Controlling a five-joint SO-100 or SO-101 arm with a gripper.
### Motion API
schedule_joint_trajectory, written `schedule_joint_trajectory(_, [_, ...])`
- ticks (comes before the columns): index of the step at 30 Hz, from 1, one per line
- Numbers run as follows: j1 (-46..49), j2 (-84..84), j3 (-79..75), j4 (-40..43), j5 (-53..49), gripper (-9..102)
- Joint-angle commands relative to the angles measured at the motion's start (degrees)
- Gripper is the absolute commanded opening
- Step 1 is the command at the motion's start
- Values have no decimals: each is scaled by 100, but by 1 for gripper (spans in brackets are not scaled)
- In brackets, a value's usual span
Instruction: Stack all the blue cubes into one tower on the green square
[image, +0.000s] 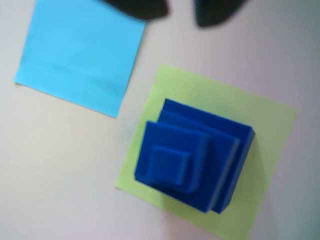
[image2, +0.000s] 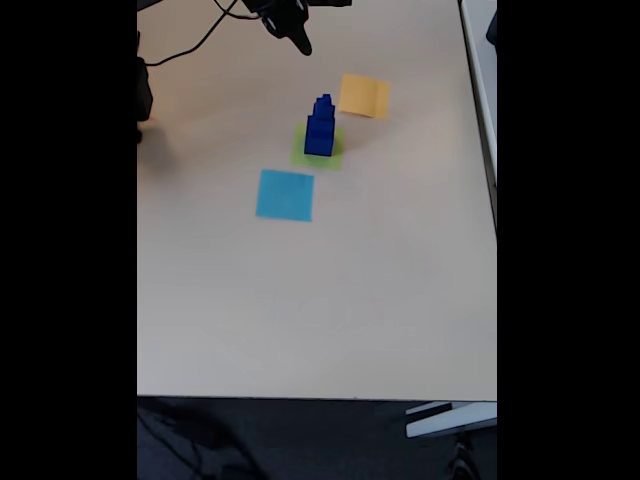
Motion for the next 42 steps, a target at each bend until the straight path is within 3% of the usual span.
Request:
schedule_joint_trajectory(1, [9,606,70,53,-246,0])
schedule_joint_trajectory(6, [-35,1354,1081,-202,-299,0])
schedule_joint_trajectory(27, [-114,4641,6592,-3551,-1327,0])
schedule_joint_trajectory(42, [53,6064,9000,-5010,-2092,0])
